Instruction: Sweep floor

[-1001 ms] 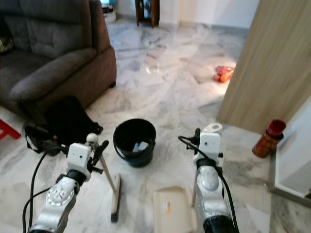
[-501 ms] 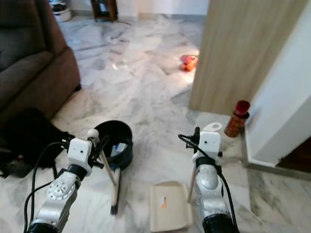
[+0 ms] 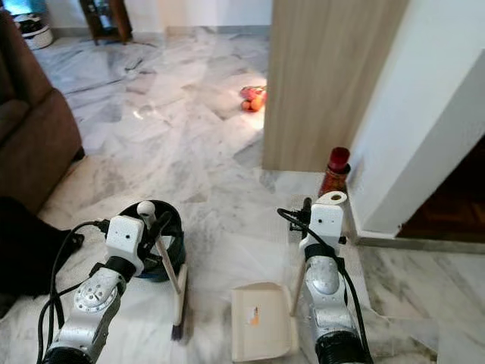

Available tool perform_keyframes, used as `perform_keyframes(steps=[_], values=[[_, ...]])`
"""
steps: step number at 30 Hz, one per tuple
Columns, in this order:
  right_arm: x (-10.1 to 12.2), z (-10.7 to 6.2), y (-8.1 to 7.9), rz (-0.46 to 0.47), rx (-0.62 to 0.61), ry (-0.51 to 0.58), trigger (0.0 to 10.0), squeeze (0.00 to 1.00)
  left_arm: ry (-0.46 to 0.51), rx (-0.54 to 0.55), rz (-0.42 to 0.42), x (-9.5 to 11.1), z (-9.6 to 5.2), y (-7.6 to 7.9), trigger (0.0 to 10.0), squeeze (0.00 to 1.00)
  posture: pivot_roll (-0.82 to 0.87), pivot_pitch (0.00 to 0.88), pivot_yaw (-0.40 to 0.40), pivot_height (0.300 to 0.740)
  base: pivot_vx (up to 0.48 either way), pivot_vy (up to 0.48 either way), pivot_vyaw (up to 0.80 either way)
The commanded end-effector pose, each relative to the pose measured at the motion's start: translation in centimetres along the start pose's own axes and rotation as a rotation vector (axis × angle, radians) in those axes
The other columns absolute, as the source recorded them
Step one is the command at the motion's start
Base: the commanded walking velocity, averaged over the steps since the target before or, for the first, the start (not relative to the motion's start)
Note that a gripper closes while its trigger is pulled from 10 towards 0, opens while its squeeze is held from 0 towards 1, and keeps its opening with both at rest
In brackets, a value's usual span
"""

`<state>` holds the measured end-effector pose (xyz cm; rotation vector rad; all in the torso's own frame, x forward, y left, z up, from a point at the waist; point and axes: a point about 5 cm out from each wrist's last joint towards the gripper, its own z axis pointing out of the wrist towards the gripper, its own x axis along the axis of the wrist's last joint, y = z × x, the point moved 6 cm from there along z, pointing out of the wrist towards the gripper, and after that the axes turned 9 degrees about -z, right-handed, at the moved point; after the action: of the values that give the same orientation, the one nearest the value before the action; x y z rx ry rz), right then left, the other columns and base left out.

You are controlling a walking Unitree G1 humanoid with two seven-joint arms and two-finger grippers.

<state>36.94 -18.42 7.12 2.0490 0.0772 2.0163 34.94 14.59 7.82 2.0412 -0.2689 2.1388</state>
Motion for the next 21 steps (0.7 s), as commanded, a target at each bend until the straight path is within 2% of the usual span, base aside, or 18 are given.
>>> perform_keyframes(steps=[1,5,10,16,21], values=[[0.84,0.29,-0.08,0.002,-0.003,0.029,10.0,0.0,0.032,0.014,0.015,0.83,0.21,-0.8,10.0,0.0,0.04,0.001,0.057,0.74,0.0,0.0,0.0],[0.87,0.34,-0.01,-0.003,-0.007,0.031,10.0,0.0,0.02,0.012,0.028,0.62,0.29,-0.7,10.0,0.0,0.04,0.006,0.057,0.74,0.0,0.0,0.0],[0.96,0.39,0.01,-0.007,-0.01,0.032,10.0,0.0,0.008,0.007,0.043,0.37,0.35,-0.52,10.0,0.0,0.03,0.02,0.055,0.74,0.0,0.0,-0.8],[0.7,0.12,0.17,-0.011,-0.014,0.027,10.0,0.0,0.009,0.027,0.015,0.27,0.43,-0.55,10.0,0.0,0.03,0.028,0.051,0.74,0.0,0.0,0.0],[0.75,0.17,0.17,-0.012,-0.014,0.027,10.0,0.0,0.012,0.028,0.02,0.39,0.58,-0.76,10.0,0.0,0.03,0.033,0.051,0.74,0.0,0.0,-0.8]])
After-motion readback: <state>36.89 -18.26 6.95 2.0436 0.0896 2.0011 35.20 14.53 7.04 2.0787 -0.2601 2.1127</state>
